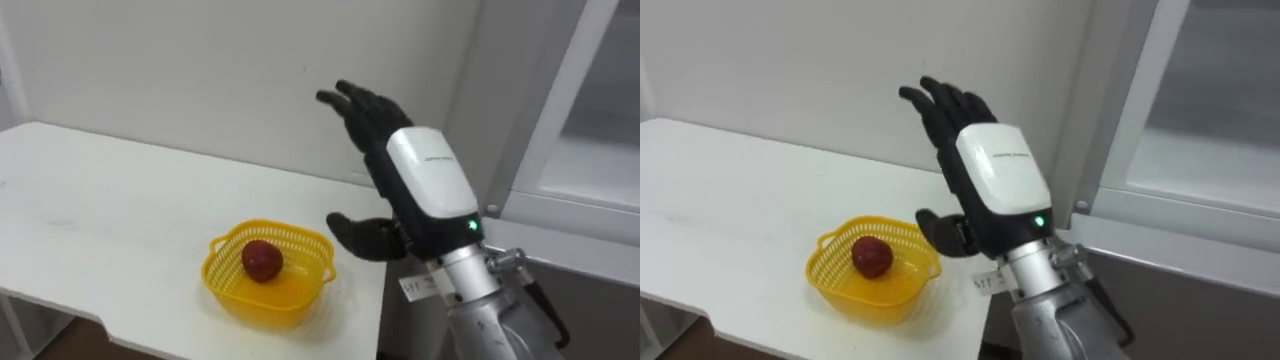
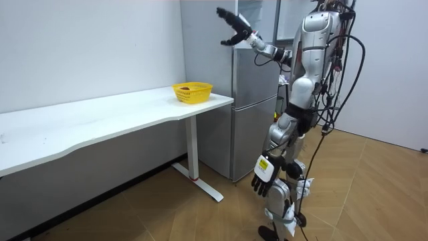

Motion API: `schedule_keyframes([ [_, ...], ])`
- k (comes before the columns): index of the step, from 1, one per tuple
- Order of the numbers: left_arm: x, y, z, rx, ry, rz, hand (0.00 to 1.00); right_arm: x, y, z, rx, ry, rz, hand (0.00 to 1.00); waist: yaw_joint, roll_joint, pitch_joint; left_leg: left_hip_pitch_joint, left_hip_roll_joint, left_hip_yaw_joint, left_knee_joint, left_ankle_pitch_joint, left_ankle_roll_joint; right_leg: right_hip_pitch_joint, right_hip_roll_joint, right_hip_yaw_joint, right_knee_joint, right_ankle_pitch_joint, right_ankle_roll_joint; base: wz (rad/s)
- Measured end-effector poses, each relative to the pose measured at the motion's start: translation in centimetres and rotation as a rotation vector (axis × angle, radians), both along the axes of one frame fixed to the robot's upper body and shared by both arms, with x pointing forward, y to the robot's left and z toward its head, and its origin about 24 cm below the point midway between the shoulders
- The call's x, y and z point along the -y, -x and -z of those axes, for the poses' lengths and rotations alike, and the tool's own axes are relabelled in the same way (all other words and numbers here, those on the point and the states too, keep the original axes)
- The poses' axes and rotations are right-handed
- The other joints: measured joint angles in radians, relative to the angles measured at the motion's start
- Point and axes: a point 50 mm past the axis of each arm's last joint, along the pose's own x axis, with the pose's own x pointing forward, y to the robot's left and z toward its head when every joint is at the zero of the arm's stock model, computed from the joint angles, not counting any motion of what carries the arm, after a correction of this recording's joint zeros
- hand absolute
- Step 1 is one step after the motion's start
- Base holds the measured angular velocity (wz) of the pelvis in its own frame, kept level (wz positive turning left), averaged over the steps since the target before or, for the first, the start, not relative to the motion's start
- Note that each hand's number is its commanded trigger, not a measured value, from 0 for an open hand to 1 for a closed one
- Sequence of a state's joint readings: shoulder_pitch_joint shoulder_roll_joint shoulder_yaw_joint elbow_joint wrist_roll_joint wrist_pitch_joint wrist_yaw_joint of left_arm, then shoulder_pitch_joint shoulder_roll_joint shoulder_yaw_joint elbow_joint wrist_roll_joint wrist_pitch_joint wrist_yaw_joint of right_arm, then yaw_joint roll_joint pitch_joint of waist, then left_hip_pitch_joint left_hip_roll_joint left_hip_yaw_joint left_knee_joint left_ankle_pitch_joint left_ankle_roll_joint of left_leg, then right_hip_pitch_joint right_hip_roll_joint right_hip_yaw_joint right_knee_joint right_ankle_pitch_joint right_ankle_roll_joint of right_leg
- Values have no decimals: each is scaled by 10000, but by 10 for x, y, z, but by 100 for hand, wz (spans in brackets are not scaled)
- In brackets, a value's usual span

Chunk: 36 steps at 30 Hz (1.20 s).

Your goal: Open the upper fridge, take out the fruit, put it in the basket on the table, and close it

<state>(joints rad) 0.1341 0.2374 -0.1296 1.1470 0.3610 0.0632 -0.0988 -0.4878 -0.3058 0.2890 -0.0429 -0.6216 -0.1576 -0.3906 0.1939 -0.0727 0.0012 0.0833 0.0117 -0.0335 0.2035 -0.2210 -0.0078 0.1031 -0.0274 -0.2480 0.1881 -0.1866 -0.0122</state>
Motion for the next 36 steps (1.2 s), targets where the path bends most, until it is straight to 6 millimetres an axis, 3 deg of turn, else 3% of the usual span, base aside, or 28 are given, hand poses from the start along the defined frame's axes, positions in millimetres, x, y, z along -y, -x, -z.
schedule_keyframes([
  [8,1,7,1,-65,17,-163,0,32,23,-23,1737,-1840,783,0,-992,-13,-10,319,14,258,-186,8,25,122,15,283,16,17,35,-10],
  [14,3,12,2,-112,117,-431,0,61,40,-40,3291,-2593,1594,0,-1320,10,-27,336,111,546,-230,4,17,22,119,528,0,63,7,-13],
  [24,2,15,2,58,157,-826,0,105,54,-49,4456,-3538,3121,0,-1930,201,-29,436,126,751,-365,6,17,-90,150,761,5,59,10,-7],
  [30,-3,14,0,91,23,-836,0,123,49,-46,4005,-3948,3706,0,-2202,-103,-56,511,122,774,-349,8,19,-59,149,798,-3,60,10,-2],
  [32,-6,14,-1,126,-54,-811,0,131,46,-45,3678,-4010,3896,0,-2199,-216,-27,517,120,783,-348,8,20,-63,142,800,8,60,10,0],
  [36,-7,15,-1,101,-86,-806,0,135,42,-42,3194,-3992,3896,0,-2226,-260,-7,517,122,800,-340,8,20,-128,144,814,21,62,7,0],
])
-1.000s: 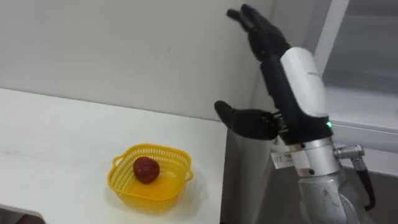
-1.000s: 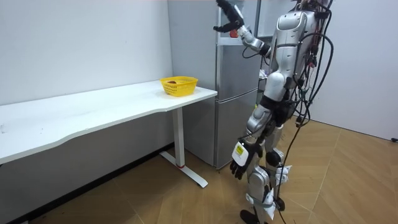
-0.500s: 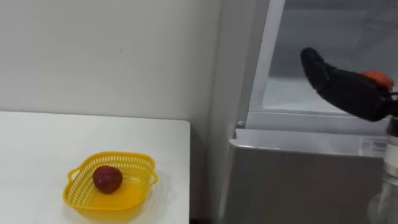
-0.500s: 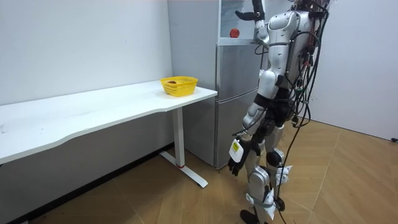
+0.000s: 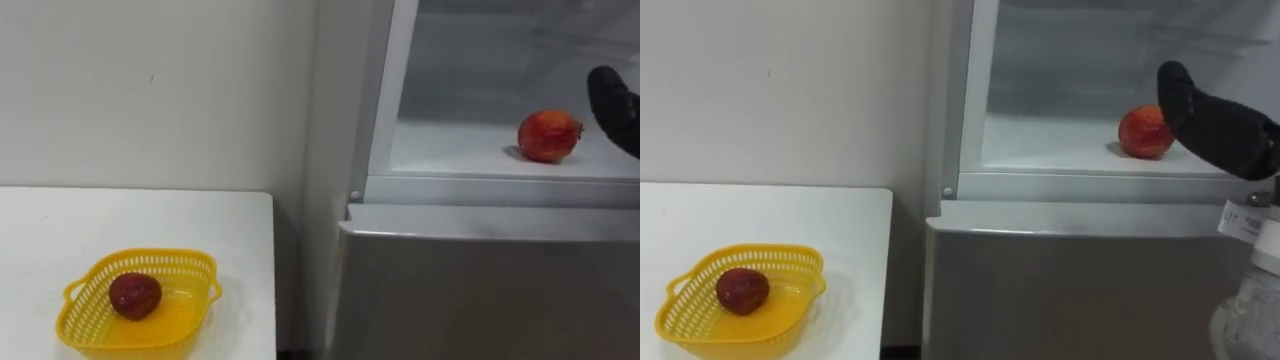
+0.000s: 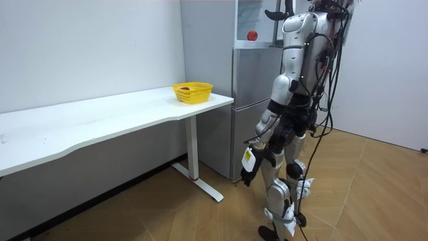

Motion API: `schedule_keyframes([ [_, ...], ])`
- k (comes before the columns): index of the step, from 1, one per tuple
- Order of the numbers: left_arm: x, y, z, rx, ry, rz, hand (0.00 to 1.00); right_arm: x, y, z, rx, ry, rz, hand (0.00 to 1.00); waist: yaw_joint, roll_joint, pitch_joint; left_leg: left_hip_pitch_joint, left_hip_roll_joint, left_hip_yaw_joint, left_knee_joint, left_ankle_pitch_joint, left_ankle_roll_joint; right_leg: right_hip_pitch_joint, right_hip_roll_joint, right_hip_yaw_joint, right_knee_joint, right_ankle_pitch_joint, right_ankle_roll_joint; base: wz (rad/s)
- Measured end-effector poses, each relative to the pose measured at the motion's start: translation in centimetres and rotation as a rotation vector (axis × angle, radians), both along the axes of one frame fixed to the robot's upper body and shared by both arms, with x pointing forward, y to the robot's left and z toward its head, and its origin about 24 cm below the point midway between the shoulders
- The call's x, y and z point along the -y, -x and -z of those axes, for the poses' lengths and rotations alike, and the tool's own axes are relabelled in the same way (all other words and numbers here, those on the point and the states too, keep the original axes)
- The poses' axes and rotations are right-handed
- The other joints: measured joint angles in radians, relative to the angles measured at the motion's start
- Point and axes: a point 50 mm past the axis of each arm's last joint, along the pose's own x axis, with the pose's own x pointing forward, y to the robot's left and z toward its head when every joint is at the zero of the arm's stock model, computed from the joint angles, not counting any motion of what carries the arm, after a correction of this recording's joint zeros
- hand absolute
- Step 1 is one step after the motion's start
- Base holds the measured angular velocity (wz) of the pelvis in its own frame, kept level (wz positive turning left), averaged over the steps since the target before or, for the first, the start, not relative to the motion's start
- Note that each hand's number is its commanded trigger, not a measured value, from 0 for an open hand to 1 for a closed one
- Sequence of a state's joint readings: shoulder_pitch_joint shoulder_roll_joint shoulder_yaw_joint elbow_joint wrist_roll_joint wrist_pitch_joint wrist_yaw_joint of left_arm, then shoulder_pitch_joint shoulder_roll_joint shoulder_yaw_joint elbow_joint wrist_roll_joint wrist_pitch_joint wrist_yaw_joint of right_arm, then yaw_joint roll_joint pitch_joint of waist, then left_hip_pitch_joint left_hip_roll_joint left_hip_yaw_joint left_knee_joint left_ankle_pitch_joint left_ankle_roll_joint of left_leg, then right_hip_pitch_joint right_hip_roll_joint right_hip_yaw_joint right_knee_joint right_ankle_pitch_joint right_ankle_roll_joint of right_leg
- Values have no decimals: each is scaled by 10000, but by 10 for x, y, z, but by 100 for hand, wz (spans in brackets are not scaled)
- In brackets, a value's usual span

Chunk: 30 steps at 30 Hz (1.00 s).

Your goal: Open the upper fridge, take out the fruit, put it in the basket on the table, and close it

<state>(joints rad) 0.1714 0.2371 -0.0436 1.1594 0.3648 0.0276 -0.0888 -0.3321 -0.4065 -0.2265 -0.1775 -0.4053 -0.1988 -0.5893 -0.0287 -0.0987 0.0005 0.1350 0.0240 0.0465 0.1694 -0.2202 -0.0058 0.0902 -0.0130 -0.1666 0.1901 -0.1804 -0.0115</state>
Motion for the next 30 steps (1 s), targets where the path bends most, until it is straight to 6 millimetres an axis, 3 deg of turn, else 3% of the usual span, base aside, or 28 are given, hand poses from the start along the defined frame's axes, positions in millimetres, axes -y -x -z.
schedule_keyframes([
  [14,-5,15,-1,-401,-150,-181,0,51,-26,35,-3090,-2214,268,0,151,-145,55,-220,-26,-255,143,0,-1,51,-36,-257,-29,-8,8,6],
  [17,-5,18,-2,-380,-164,-159,0,63,-32,42,-3682,-2662,410,0,120,-218,30,-300,-29,-256,189,-1,-1,-10,-40,-267,-23,-8,7,0],
  [23,-9,14,-4,-107,-219,-445,0,88,-38,41,-4577,-3198,325,0,370,-393,61,-374,-18,-284,279,0,-3,-24,-30,-282,0,-4,1,1],
  [30,-11,10,-6,123,-269,-585,0,89,-52,43,-5211,-3564,-207,0,382,-463,24,-377,-17,-301,277,0,-3,-18,-39,-315,25,0,-6,0],
])
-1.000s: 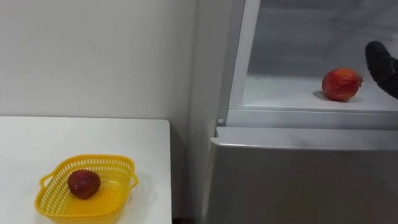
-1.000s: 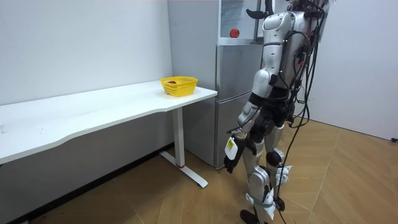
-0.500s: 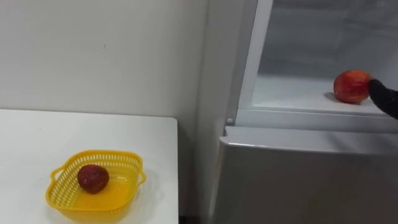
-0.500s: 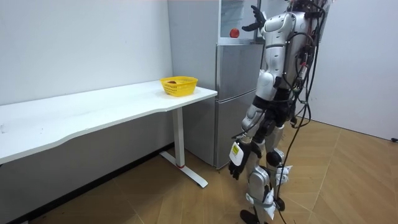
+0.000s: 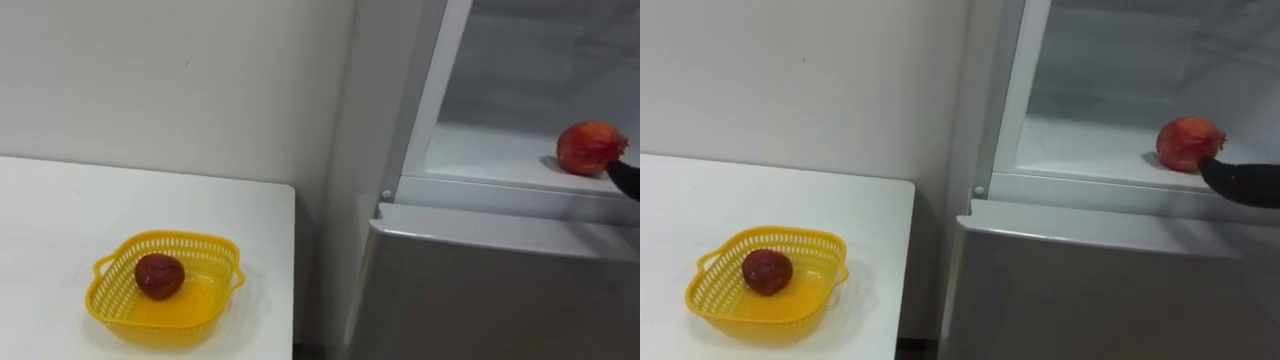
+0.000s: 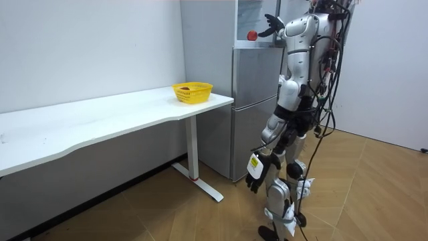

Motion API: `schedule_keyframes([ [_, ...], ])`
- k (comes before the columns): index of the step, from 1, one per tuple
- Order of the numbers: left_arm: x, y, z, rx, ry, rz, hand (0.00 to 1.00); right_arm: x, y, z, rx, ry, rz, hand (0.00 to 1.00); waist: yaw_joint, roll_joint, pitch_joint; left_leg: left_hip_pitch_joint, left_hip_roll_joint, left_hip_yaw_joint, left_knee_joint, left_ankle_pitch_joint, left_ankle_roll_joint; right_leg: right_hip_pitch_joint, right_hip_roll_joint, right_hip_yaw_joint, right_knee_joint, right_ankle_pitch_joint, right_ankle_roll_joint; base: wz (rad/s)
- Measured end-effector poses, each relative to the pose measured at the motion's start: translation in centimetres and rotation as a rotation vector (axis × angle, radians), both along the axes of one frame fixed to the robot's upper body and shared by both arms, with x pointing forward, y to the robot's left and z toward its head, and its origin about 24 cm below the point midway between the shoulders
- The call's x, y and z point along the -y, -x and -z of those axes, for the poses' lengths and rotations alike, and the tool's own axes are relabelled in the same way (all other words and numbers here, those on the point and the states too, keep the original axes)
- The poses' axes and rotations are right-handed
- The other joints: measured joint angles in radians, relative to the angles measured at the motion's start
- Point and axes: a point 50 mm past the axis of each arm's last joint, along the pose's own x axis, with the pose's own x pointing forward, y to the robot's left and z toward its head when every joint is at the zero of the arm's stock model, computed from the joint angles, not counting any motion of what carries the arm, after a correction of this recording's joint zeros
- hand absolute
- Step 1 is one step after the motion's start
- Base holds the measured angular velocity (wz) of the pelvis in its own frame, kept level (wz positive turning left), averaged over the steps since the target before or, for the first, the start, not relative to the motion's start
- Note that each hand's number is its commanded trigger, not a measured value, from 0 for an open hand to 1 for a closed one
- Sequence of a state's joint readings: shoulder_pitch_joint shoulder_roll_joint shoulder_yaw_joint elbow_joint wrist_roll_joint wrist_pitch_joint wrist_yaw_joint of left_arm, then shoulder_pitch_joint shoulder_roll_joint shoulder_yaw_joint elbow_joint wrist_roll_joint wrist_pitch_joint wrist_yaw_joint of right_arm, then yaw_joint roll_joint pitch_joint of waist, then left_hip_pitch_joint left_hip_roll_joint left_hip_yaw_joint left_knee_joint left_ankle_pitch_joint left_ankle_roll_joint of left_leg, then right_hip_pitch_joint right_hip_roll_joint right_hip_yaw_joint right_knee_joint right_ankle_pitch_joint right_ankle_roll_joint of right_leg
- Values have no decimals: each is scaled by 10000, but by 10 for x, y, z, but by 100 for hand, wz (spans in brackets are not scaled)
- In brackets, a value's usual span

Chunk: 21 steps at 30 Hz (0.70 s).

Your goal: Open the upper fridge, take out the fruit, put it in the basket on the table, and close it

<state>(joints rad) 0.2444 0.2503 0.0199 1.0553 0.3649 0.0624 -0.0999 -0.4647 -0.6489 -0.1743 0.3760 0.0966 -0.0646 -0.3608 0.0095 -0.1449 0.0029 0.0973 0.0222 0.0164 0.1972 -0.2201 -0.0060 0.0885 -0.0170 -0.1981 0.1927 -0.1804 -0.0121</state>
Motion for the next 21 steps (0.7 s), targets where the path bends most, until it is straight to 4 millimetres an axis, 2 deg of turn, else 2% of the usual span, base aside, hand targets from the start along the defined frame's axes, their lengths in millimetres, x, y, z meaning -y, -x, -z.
schedule_keyframes([
  [9,-4,7,-1,-204,-131,-236,0,-2,-4,-1,-112,-651,-674,0,6,8,-8,-22,-3,-36,3,0,-1,-2,4,-25,-13,0,0,0],
  [21,-4,9,-1,-272,-163,-254,0,-5,-8,-5,-255,-760,-1322,0,-11,142,-65,-27,-2,-72,16,1,-3,2,4,-53,-16,2,-3,0],
])
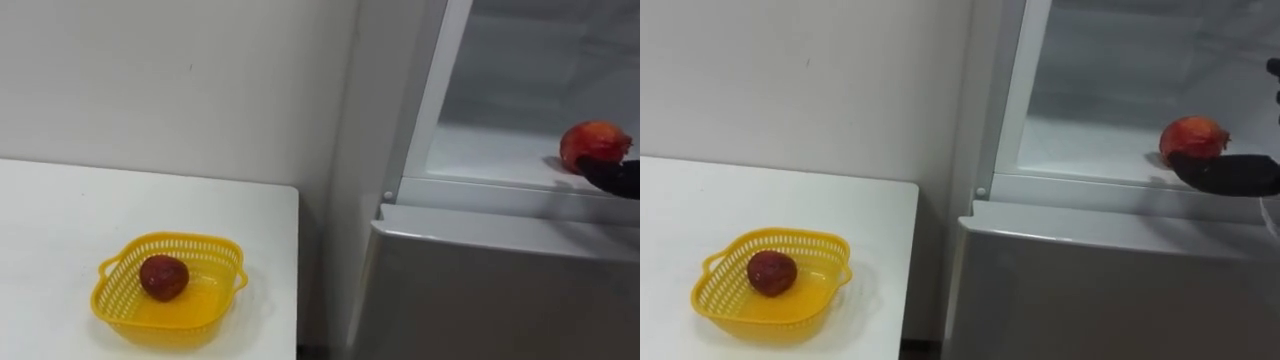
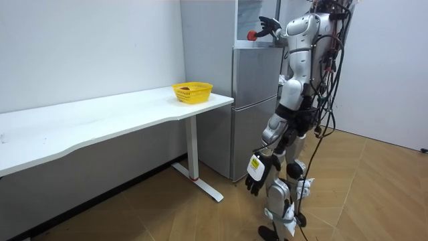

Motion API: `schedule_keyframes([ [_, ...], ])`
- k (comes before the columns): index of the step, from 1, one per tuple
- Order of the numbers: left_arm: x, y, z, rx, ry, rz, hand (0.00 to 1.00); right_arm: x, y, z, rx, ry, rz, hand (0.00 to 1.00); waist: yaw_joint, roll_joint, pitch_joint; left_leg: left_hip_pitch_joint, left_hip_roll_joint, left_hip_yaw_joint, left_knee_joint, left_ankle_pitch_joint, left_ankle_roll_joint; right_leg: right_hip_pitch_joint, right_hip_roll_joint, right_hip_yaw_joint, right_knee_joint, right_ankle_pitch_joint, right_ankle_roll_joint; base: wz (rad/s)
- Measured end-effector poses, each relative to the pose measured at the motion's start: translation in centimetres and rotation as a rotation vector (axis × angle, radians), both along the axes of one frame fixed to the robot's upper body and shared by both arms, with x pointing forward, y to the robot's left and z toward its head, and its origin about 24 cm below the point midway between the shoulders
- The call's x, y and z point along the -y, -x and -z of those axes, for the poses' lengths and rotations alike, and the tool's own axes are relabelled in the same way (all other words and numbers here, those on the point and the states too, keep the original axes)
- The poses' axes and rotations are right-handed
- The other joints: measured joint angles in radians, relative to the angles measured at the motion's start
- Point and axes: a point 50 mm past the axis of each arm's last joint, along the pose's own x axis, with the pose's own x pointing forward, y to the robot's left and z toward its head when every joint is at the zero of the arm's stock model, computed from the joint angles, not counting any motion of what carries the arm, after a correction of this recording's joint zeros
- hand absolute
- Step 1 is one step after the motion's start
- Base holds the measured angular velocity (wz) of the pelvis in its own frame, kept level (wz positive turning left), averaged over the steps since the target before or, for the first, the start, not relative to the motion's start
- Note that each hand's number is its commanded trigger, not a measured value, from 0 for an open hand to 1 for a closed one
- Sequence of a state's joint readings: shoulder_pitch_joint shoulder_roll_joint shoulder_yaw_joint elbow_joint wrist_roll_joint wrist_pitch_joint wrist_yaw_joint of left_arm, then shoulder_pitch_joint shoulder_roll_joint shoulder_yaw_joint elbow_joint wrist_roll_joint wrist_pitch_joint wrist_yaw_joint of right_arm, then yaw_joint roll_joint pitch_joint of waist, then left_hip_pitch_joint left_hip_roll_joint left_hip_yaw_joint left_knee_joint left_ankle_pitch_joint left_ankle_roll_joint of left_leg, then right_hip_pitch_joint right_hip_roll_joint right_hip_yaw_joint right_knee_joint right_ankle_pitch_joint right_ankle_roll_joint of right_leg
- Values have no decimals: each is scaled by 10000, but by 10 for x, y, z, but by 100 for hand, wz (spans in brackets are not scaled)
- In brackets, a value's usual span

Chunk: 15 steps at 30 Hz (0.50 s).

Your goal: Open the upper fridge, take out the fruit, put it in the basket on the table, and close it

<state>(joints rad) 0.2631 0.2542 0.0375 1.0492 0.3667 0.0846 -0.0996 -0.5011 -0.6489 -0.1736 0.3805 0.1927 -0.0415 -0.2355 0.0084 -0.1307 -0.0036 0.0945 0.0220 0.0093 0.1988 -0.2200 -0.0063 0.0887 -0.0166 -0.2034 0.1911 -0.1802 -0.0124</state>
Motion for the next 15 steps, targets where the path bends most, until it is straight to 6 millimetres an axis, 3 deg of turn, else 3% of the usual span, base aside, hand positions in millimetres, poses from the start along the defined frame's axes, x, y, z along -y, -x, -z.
schedule_keyframes([
  [9,0,3,0,-75,-12,-26,0,-2,-2,-3,-1,-54,-349,0,-3,51,48,-38,-6,-6,5,-1,-1,-37,-10,16,104,-5,3,0],
  [15,-2,6,-1,-128,-34,-26,0,1,-3,-2,-65,-121,-217,0,-14,4,29,-148,-10,-58,50,1,-4,-166,-16,-19,124,-15,-8,1],
])
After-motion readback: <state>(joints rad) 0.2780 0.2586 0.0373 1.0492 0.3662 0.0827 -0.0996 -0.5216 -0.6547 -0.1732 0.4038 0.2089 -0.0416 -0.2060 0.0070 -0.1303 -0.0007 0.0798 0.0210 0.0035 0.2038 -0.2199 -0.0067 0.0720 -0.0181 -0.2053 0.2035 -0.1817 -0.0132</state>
